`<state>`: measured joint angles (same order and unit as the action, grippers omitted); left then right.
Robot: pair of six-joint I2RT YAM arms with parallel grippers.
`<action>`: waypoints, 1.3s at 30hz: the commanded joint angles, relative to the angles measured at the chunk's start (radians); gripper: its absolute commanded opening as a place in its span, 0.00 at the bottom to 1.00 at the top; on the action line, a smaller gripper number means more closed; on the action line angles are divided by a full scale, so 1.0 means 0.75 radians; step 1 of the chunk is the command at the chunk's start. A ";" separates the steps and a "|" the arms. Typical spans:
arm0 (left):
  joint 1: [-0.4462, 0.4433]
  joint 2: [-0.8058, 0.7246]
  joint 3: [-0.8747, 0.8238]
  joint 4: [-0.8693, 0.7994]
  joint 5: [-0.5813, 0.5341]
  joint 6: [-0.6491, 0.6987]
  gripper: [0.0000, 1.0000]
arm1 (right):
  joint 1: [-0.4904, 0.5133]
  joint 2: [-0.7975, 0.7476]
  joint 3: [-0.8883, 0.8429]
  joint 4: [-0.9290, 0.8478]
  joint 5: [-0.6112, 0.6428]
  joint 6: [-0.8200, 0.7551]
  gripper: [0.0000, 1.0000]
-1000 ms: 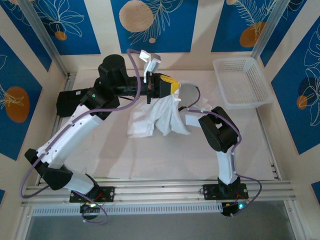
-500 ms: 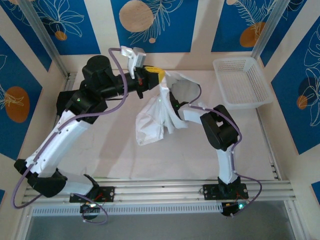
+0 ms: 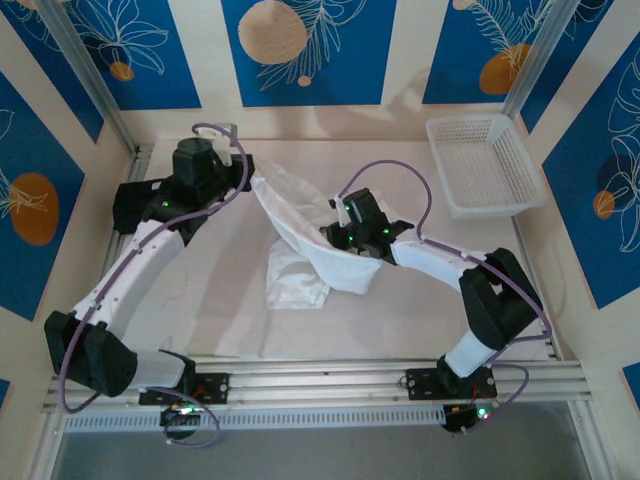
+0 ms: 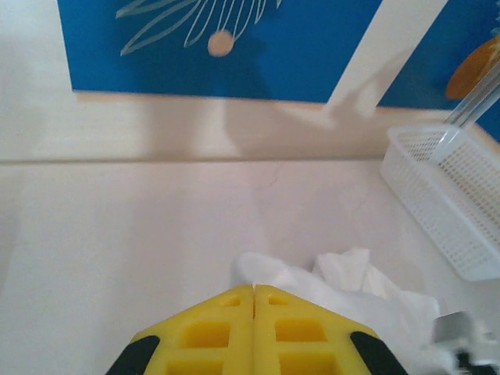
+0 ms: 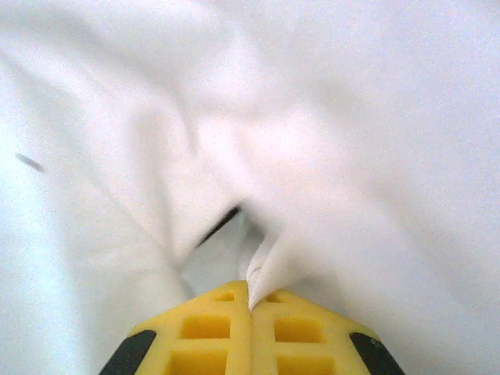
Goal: Fold the inside-out t-shirt
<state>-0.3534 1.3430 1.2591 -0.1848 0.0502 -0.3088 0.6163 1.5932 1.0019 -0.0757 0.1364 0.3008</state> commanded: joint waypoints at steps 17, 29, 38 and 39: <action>-0.032 0.109 -0.295 0.496 0.363 -0.131 0.00 | -0.060 0.013 0.291 0.430 -0.403 0.197 0.00; 0.050 0.048 -0.514 0.332 -0.142 -0.189 0.00 | -0.230 -0.092 0.244 0.668 -0.648 0.375 0.00; -0.001 0.102 -0.596 0.341 -0.072 -0.136 0.34 | -0.230 0.018 0.239 0.805 -0.741 0.542 0.00; -0.004 0.059 -0.620 0.341 -0.086 -0.135 0.42 | -0.231 0.015 0.239 0.773 -0.722 0.524 0.00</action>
<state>-0.3431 1.4425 0.8200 0.0662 -0.0074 -0.4271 0.4370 1.5959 1.1629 0.4644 -0.3782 0.6708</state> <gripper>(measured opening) 0.361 0.065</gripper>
